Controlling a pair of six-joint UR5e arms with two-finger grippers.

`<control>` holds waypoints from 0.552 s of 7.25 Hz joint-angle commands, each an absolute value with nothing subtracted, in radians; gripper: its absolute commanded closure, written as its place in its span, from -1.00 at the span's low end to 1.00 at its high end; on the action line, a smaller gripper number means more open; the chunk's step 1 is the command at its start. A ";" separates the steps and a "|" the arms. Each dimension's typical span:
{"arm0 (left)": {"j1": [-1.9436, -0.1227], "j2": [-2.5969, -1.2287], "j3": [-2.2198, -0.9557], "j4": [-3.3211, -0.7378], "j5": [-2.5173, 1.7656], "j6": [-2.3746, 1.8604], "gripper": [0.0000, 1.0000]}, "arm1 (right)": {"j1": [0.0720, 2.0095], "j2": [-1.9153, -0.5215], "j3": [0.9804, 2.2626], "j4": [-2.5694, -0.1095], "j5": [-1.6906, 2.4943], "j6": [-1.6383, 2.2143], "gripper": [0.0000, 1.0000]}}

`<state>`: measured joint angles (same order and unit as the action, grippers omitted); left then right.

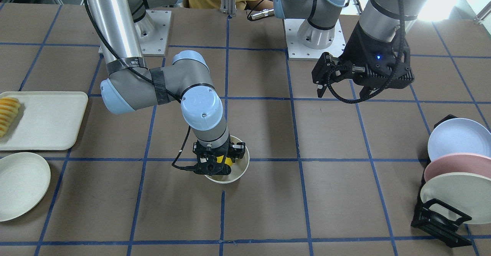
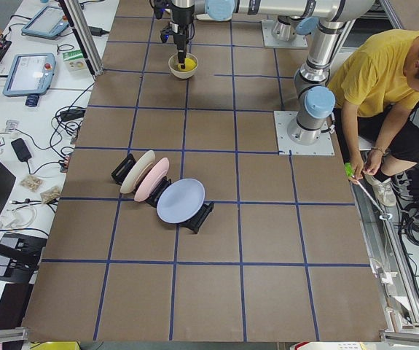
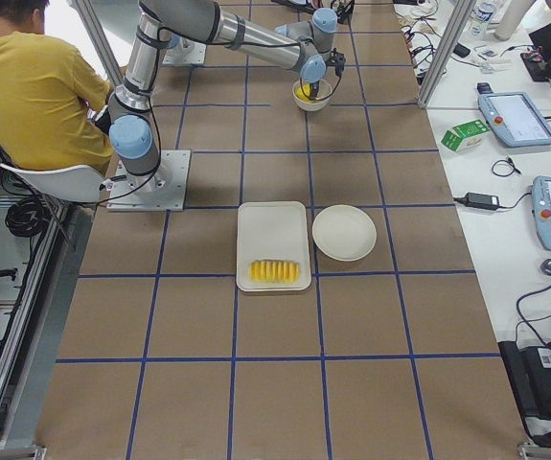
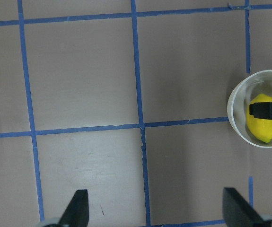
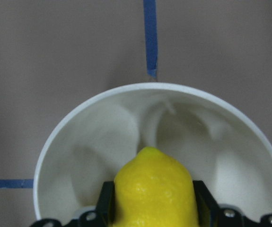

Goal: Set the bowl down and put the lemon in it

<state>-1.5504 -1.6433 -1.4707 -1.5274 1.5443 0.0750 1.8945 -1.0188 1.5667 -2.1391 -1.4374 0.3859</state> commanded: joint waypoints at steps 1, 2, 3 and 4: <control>-1.545 -1.637 -1.460 -1.526 1.546 0.074 -1.00 | 1.894 -1.015 1.568 -2.161 -1.437 0.390 -0.76; -1.543 -1.637 -1.465 -1.526 1.546 0.074 -1.00 | 1.894 -1.020 1.568 -2.157 -1.448 0.390 -0.99; -1.545 -1.637 -1.473 -1.522 1.546 0.074 -1.00 | 1.893 -1.028 1.557 -2.152 -1.451 0.390 -1.00; -1.546 -1.635 -1.474 -1.523 1.546 0.074 -1.00 | 1.888 -1.058 1.555 -2.143 -1.453 0.387 -1.00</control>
<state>-1.5451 -1.6365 -1.4703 -1.5238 1.5462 0.0737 1.8923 -1.0322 1.5603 -2.1516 -1.4491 0.3888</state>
